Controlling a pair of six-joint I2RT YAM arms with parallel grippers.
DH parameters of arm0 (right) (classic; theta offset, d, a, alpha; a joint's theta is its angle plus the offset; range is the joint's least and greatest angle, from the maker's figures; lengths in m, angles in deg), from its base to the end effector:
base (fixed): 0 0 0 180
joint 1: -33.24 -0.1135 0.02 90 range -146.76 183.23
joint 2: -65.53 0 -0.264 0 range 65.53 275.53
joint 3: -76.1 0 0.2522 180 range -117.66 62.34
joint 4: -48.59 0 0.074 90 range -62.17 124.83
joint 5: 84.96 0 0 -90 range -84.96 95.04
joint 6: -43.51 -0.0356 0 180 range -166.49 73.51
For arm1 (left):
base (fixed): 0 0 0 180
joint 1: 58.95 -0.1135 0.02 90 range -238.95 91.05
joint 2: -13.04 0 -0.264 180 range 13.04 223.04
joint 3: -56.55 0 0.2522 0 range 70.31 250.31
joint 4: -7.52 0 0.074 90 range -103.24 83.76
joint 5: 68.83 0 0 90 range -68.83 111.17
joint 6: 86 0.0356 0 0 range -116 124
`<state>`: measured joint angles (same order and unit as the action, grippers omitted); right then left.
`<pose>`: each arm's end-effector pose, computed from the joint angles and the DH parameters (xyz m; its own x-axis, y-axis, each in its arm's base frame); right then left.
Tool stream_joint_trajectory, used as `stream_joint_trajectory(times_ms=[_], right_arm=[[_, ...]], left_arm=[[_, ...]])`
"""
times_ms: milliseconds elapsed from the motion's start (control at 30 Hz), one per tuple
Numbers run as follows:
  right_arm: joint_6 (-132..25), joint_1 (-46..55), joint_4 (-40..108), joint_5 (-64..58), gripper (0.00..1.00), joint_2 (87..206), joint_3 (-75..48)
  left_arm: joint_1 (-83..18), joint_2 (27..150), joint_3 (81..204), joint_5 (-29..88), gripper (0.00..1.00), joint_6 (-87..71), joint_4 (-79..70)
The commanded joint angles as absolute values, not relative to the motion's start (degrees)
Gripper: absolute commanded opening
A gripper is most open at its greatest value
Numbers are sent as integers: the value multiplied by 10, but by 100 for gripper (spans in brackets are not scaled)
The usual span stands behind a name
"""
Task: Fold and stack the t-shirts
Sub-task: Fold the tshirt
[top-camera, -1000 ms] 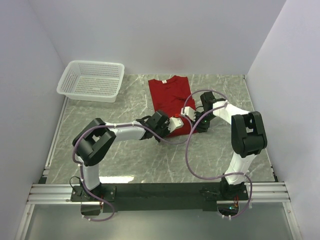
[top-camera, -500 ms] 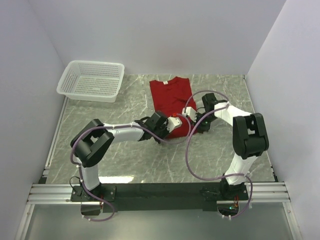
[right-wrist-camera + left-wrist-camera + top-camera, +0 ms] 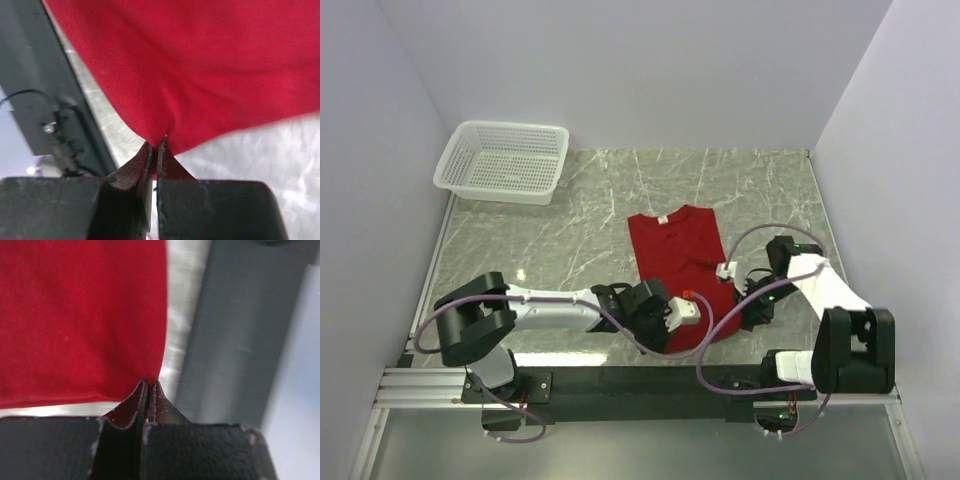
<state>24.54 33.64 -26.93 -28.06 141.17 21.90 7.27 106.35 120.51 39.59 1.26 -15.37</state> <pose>0.1768 0.0182 0.1740 -0.3908 -0.7895 -0.4732 -0.9153 0.2787 0.2908 0.1192 -0.2983 0.1682 -0.3637 0.7128 -0.5997 0.9299 0.2399 -0.2788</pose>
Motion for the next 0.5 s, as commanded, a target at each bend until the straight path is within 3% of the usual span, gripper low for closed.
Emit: stream_joint_trajectory(times_ms=[0,233,467], right_arm=[[284,373,-357,-300,0,1363,193],[245,378,-357,-316,0,1410,97],[136,368,-344,-360,0,1608,-182]], left_arm=[[93,1006,1198,445,1,-47,-174],[17,986,1254,435,1,-10,-225],[-140,1015,1318,456,1,23,-225]])
